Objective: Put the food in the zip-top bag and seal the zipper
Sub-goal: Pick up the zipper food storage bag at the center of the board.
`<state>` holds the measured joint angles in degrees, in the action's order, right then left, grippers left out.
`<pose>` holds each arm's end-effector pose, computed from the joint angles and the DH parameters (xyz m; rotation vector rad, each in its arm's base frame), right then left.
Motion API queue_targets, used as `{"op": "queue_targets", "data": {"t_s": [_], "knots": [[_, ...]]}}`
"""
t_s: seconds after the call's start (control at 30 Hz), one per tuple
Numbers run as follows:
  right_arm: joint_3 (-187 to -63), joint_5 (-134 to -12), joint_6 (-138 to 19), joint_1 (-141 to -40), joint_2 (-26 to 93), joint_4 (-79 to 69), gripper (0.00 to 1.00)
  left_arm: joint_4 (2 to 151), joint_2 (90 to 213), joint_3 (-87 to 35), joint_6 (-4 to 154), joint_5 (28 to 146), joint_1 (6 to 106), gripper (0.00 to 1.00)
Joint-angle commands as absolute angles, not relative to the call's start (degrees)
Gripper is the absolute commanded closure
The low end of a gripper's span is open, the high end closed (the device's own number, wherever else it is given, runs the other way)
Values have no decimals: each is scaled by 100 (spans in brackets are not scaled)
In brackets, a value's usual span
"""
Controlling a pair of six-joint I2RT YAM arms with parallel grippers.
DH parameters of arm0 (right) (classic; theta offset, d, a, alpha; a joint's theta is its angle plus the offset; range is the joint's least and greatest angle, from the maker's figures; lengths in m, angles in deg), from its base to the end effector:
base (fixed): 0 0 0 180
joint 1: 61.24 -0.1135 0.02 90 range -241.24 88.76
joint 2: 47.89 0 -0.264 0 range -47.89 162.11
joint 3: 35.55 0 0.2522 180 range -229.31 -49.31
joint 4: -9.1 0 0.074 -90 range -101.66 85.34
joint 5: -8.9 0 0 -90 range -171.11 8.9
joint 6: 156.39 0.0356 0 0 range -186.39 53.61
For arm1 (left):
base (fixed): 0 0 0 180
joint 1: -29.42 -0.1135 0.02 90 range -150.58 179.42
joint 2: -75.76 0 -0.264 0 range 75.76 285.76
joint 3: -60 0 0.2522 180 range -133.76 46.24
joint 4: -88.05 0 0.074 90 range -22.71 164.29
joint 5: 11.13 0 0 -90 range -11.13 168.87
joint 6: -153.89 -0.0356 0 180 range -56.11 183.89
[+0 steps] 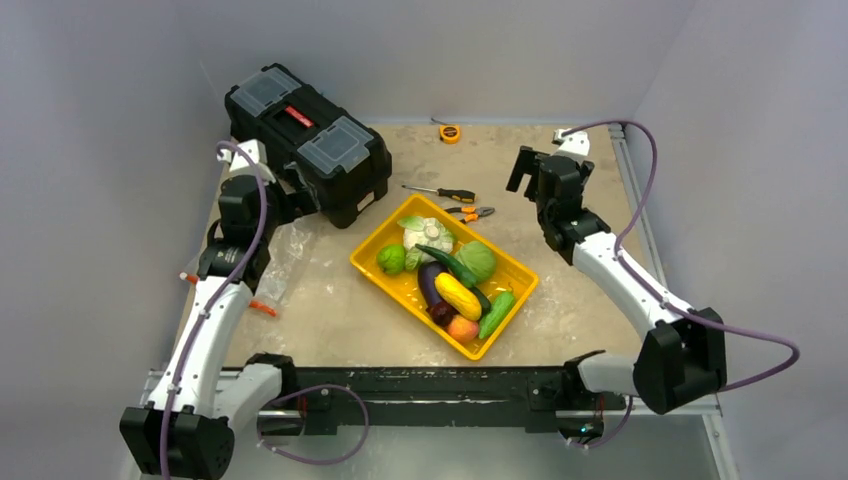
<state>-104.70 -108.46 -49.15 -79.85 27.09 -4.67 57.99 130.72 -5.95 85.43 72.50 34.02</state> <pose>0.2914 0.0809 0.3074 0.2949 1.8500 -0.0267 0.2190 -0.0137 0.3420 -0.3553 1.8733 -0.2036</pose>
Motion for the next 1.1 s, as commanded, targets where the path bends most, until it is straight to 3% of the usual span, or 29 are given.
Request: {"op": "queue_targets", "data": {"t_s": [0.0, 0.3, 0.6, 0.73, 0.93, 1.07], "knots": [[-10732, -10633, -4991, -8237, 2308, -217, 1, 5153, 12822, -805, 9158, 7143, 3423, 0], [-10547, -8427, -4656, -8505, 2091, -22, 1, 3667, 12494, -330, 10342, 6257, 2614, 0], [-10488, -8310, -4648, -9546, 2128, 58, 1, 4185, 11973, 876, 11028, 6308, 1416, 0], [-10701, -8162, -4658, -9658, 2119, -170, 1, 4109, 11586, 1236, 11422, 5695, 1084, 0], [-10802, -7953, -4696, -9767, 2031, -396, 1, 4435, 11099, 2070, 12406, 6358, 144, 0], [-10832, -7896, -4816, -9776, 1925, -643, 1, 4733, 10564, 2484, 12584, 6257, 59, 1]]}}
